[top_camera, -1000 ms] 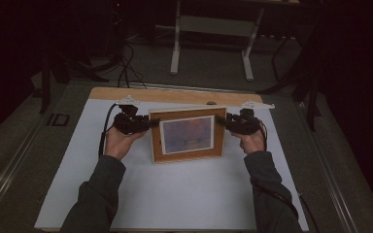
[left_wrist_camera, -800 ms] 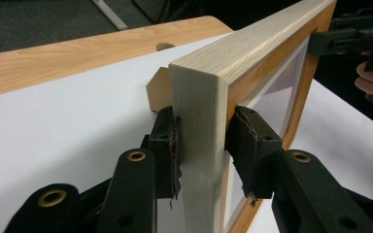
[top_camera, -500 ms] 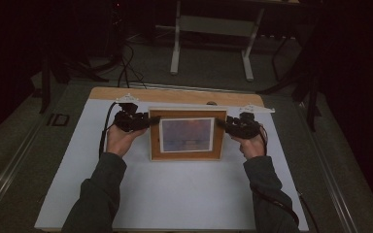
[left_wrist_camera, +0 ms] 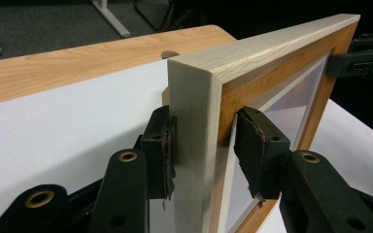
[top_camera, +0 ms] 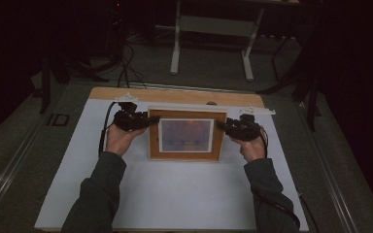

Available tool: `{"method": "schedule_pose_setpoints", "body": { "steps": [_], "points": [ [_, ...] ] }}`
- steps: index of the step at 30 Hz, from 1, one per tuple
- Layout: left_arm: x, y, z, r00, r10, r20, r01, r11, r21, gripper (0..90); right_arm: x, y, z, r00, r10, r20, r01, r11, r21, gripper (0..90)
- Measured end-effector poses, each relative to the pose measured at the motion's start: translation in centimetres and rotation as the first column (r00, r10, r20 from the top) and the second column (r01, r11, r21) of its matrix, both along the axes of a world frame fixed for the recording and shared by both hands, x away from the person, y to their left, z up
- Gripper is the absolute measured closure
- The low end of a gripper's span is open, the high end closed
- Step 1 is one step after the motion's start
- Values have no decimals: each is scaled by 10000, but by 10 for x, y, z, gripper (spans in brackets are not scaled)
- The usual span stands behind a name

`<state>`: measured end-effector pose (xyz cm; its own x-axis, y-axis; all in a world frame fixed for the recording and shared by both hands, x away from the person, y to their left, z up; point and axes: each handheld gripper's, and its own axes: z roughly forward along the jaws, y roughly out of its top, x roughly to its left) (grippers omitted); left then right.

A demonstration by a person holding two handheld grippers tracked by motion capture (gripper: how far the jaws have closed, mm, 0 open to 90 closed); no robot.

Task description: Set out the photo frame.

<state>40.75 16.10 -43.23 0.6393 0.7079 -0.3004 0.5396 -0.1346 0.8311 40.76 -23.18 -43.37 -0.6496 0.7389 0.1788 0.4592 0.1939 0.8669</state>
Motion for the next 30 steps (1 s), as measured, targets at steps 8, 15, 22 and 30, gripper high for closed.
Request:
{"method": "schedule_pose_setpoints", "body": {
  "steps": [8, 15, 22, 30],
  "points": [
    [-2, -1, 2, 9998, 124, -166, -124, 9999, -10, 594, 2, -1, 0, 9998, 175, -20, -175, 9998, 2, 610],
    [-5, -1, 3, 9996, 180, -221, -179, 9998, 64, 593, 4, -1, 0, 9997, 257, -33, -257, 9997, 58, 611],
    [-4, -1, 1, 9993, 108, -370, -109, 9999, -23, 564, 3, 0, 0, 9997, 243, -30, -244, 9997, -54, 602],
    [-6, 2, 1, 9992, 165, -365, -166, 9999, -26, 515, 1, -3, -1, 9995, 325, -29, -326, 9995, -42, 568]
  ]
}}
